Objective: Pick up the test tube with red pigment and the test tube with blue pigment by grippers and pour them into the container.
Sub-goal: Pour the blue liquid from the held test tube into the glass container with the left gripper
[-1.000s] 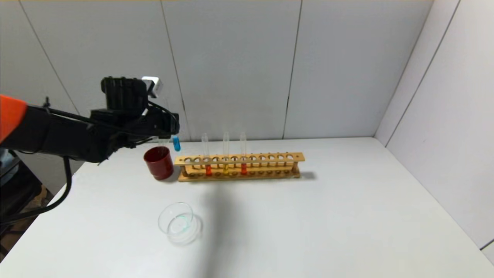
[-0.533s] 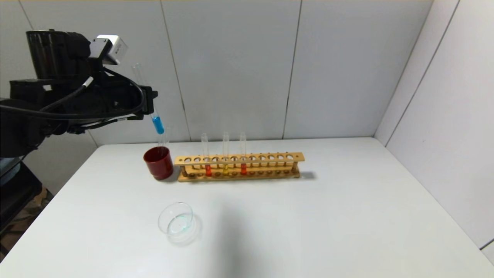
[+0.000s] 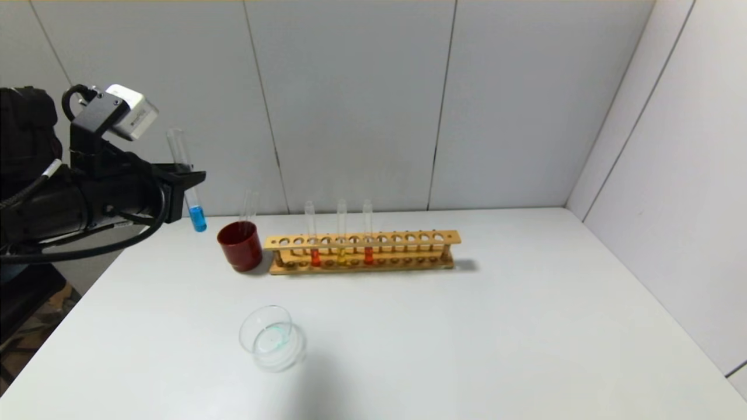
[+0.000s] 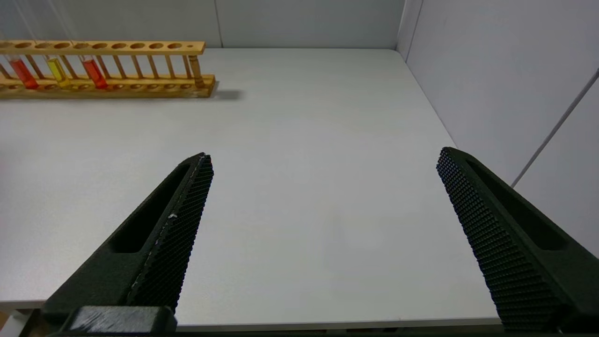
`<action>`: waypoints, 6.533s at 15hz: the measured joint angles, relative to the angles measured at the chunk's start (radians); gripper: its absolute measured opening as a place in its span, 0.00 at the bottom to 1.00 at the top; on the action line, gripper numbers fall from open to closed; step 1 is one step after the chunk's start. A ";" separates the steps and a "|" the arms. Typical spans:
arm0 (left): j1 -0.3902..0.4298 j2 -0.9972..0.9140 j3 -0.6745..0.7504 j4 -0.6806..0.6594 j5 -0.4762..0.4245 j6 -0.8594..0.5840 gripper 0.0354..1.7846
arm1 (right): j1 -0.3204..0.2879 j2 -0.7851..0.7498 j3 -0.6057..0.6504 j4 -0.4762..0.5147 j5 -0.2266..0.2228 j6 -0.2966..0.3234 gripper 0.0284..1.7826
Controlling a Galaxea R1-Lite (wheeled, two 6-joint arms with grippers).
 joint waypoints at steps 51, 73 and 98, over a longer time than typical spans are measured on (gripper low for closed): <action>0.099 0.398 0.074 -0.049 -0.502 1.826 0.16 | 0.000 0.000 0.000 0.000 0.000 0.000 0.98; 0.094 0.508 -0.007 -0.059 -0.591 2.069 0.16 | 0.000 0.000 0.000 0.000 0.000 0.000 0.98; 0.092 0.506 -0.009 -0.144 -0.603 2.143 0.16 | 0.001 0.000 0.000 0.000 0.000 0.000 0.98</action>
